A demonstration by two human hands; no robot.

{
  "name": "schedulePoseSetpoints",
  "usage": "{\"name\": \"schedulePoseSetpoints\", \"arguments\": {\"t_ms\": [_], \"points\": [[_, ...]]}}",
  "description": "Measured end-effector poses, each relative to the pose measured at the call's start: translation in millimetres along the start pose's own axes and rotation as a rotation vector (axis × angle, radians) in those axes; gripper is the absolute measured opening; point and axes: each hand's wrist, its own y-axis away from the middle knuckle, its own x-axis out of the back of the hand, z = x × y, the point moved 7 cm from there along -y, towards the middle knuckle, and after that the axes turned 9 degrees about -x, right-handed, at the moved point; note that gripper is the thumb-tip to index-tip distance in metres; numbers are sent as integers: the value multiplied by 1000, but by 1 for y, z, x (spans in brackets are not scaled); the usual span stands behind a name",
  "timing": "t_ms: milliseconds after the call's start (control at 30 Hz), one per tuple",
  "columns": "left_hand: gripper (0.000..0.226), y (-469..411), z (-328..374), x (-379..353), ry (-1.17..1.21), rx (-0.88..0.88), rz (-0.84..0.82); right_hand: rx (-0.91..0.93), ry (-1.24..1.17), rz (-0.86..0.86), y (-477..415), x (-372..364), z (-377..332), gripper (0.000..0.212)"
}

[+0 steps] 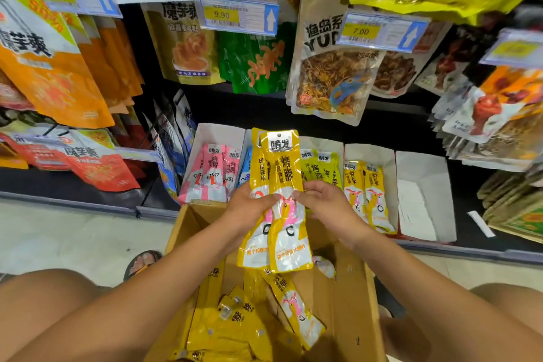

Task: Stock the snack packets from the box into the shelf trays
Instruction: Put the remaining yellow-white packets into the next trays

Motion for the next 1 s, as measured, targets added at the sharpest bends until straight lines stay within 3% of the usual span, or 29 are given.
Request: {"name": "schedulePoseSetpoints", "arguments": {"t_ms": [100,200,367,500,633,800,1000], "points": [[27,-6,1,-5,-40,-31,27,47,148,36,6,1,1,35],[28,-13,5,-16,-44,-55,17,71,95,-32,8,-1,7,35],[25,-18,3,-43,7,14,-138,48,101,27,4,27,5,40],[26,-26,-4,-45,-59,41,-140,13,136,113,-8,75,4,32],[26,-35,-12,-46,-74,64,-135,-25,281,308,-48,146,15,25],[17,-44,-19,-50,-50,66,-125,-135,473,450,-105,213,49,27],[18,-58,-41,-45,-85,81,-102,-320,636,407,-162,236,111,24]]}}
